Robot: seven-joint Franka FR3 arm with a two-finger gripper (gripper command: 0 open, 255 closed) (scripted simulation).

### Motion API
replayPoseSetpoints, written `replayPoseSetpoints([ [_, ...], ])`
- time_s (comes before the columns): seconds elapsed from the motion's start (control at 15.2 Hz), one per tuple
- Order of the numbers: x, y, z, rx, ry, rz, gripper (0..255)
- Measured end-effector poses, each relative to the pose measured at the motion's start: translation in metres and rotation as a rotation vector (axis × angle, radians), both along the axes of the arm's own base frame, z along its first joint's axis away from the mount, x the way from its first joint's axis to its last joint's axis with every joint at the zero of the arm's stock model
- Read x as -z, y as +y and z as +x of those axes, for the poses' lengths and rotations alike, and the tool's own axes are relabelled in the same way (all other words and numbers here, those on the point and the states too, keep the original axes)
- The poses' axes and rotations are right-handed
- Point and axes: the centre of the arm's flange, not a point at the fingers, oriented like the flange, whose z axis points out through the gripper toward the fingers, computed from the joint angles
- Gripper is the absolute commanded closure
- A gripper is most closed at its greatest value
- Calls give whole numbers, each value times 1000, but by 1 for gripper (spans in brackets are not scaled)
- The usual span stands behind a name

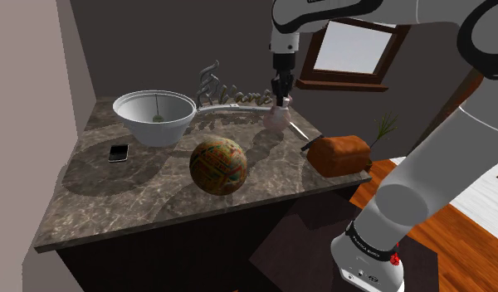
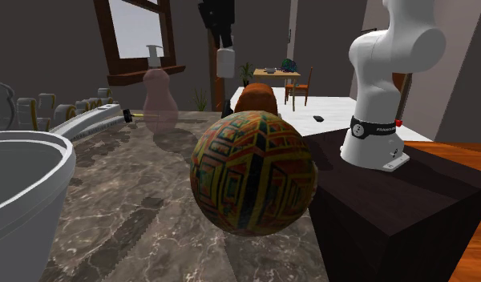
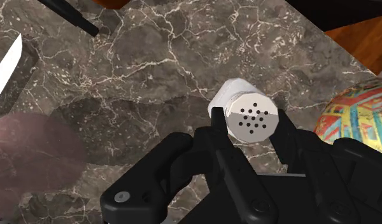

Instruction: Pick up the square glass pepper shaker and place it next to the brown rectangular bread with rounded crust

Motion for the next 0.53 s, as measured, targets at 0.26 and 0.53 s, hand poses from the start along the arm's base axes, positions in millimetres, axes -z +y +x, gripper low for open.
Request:
replayPoseSetpoints([
  [0.26,-4,-50,-18,0,0,0,255],
  [0.53,-1,-100,-39,0,0,0,255],
])
